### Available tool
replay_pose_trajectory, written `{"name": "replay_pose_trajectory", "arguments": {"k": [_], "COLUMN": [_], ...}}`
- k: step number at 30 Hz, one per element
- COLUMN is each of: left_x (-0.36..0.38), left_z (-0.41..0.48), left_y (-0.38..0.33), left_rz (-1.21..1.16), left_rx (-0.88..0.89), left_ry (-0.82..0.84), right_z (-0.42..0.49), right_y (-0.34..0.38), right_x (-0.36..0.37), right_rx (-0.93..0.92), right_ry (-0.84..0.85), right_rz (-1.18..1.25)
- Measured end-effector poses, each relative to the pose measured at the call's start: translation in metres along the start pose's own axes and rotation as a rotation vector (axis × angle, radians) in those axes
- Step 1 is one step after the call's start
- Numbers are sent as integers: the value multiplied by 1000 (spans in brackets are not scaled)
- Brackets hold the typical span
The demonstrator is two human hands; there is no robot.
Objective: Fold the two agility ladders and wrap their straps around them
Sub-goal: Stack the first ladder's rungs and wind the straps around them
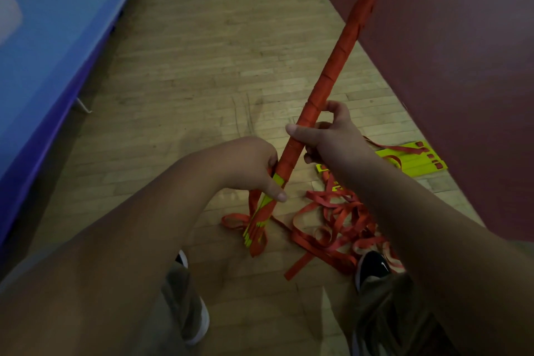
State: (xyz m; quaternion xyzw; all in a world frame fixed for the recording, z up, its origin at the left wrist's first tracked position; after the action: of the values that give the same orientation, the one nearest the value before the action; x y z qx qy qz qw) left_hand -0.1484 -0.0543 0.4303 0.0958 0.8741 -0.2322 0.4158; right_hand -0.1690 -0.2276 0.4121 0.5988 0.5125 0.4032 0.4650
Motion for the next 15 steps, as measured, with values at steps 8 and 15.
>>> {"name": "replay_pose_trajectory", "arguments": {"k": [8,15], "left_x": [1,-6], "left_z": [0,-4], "left_y": [7,11], "left_rz": [-224,-338], "left_rx": [92,128], "left_ry": [50,82], "right_z": [9,8], "right_y": [0,11], "right_x": [-7,-5], "right_rx": [-57,-32], "right_ry": [-26,123], "right_rz": [-22,159]}}
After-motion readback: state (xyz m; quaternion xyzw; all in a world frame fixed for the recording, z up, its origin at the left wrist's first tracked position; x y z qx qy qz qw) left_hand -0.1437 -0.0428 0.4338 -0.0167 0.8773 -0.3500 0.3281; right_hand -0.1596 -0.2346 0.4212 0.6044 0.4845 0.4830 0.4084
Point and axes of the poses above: each hand's wrist, its own z-axis towards the middle knuckle, its own x-axis out of the palm, y = z × x, the point moved 5 cm from there along z, towards the middle knuckle, and after that the axes turned 1 degree about y, right-handed, at the moved point
